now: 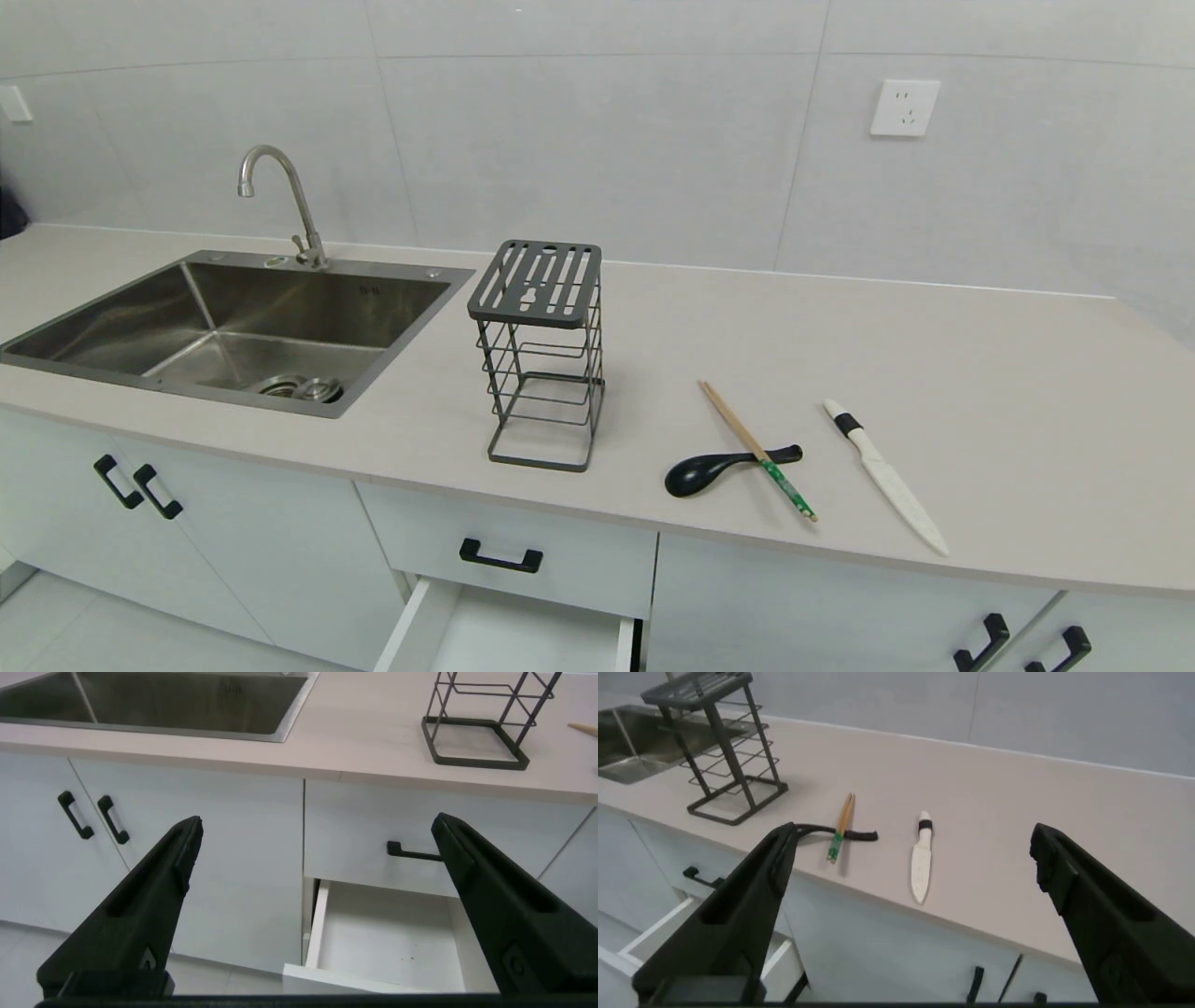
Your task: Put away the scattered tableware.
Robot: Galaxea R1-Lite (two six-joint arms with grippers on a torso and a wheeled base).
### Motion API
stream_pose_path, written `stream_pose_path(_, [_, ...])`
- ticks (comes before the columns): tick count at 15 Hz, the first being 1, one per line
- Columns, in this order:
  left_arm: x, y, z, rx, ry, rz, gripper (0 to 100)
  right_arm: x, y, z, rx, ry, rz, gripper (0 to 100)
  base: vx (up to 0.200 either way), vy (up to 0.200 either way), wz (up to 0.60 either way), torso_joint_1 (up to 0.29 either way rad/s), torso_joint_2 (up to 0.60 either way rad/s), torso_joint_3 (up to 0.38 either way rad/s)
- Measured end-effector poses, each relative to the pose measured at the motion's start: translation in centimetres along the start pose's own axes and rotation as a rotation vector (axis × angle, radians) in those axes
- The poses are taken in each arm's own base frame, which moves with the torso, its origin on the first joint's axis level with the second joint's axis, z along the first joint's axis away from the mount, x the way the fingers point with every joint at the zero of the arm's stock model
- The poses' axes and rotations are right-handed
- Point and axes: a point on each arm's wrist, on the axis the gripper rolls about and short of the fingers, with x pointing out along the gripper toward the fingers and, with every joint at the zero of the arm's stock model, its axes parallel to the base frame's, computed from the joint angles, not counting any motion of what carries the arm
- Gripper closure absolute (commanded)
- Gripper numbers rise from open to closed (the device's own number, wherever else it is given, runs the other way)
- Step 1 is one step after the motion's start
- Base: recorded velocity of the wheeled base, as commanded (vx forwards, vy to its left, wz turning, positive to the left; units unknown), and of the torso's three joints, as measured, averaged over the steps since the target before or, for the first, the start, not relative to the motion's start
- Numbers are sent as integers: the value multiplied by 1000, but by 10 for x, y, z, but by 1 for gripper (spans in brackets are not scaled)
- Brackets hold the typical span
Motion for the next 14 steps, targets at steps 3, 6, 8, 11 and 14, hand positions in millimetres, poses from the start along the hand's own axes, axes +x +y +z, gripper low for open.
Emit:
stream_pose_path(3, [0, 0, 0, 0, 0, 0, 0, 13, -3, 0, 17, 85, 34, 0, 0, 0, 0, 0, 0, 0])
stream_pose_path(6, [0, 0, 0, 0, 0, 0, 0, 37, -5, 5, 35, 201, 99, 0, 0, 0, 0, 0, 0, 0])
stream_pose_path(8, [0, 0, 0, 0, 0, 0, 0, 53, -6, 10, 42, 259, 121, 0, 0, 0, 0, 0, 0, 0])
stream_pose_path(11, [0, 0, 0, 0, 0, 0, 0, 93, -9, 18, 48, 385, 136, 0, 0, 0, 0, 0, 0, 0])
stream_pose_path(14, [0, 0, 0, 0, 0, 0, 0, 138, -12, 22, 5, 498, 115, 0, 0, 0, 0, 0, 0, 0])
